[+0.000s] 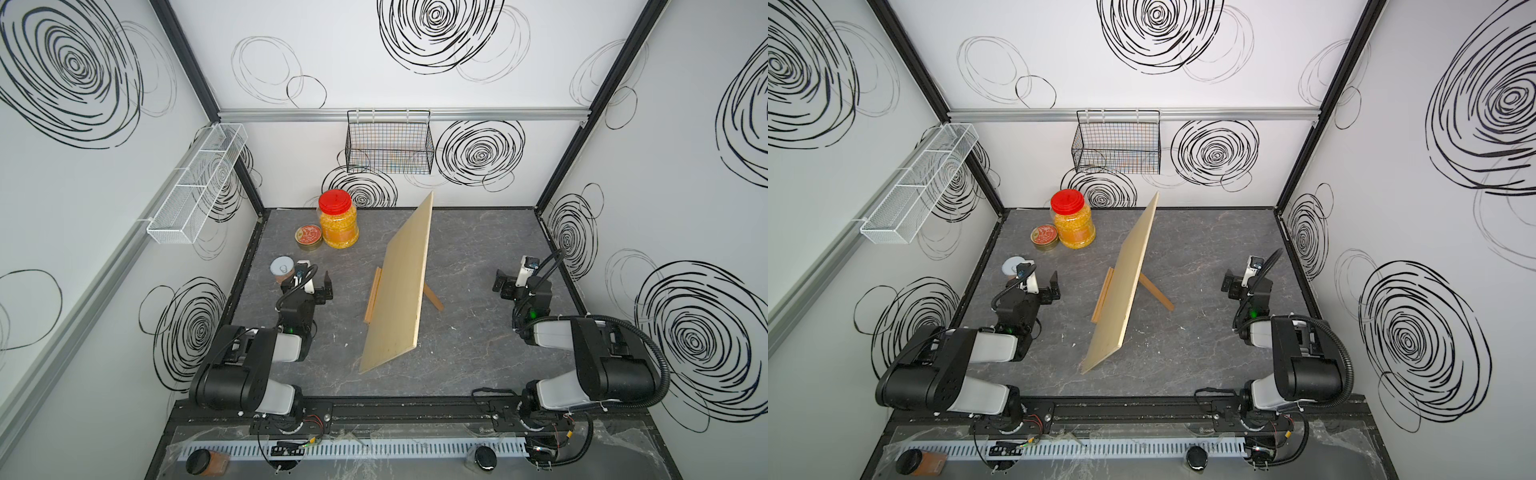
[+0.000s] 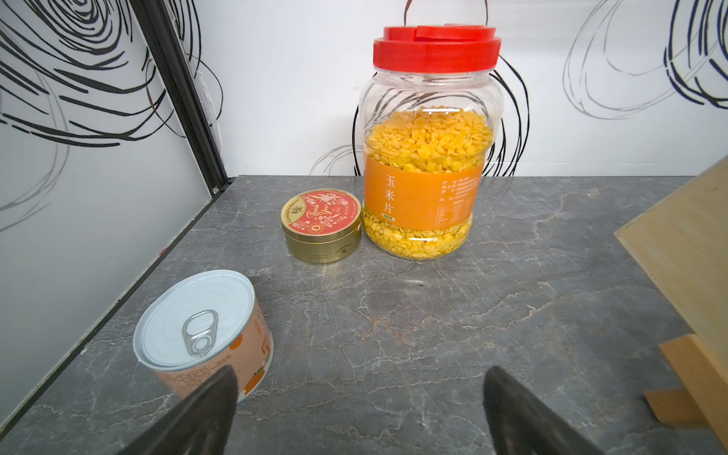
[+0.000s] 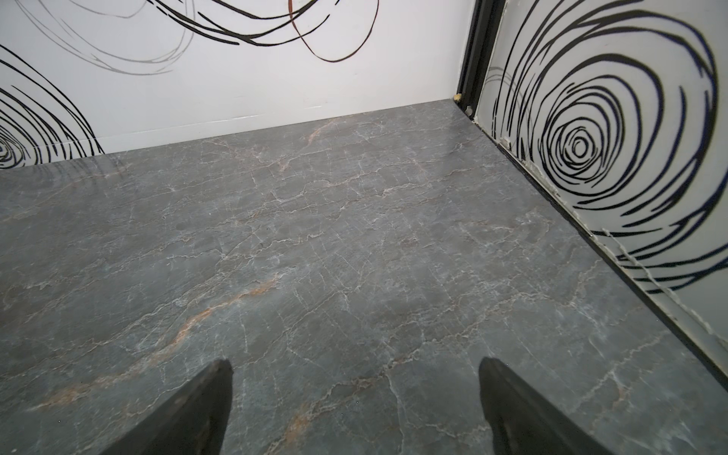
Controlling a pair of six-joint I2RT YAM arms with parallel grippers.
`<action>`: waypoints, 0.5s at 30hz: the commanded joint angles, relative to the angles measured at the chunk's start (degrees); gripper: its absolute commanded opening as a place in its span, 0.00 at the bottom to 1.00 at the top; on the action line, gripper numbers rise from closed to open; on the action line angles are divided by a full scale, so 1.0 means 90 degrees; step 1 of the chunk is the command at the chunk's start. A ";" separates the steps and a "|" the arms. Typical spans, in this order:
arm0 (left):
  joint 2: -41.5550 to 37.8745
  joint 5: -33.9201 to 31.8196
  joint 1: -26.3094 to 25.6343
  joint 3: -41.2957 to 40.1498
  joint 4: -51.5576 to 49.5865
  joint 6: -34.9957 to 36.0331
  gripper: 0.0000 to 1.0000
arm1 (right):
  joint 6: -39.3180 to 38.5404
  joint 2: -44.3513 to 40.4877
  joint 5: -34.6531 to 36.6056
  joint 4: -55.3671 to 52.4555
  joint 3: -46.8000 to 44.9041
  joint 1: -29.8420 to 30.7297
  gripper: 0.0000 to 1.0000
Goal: Disassemble the easel
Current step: Pick up the drawing board from the easel.
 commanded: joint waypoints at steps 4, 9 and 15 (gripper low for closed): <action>0.0024 0.0051 0.0041 0.0095 0.0414 0.0038 0.99 | -0.0058 -0.0026 0.0020 0.0051 0.0042 0.0011 1.00; -0.0202 -0.0300 -0.0193 0.0239 -0.0034 0.0202 0.99 | -0.0076 -0.0136 -0.0011 -0.0068 0.0067 0.0011 1.00; -0.0865 -0.0378 -0.0366 0.1442 -0.2730 0.0318 0.99 | 0.0056 -0.0902 0.0011 -0.1608 0.0594 0.0012 1.00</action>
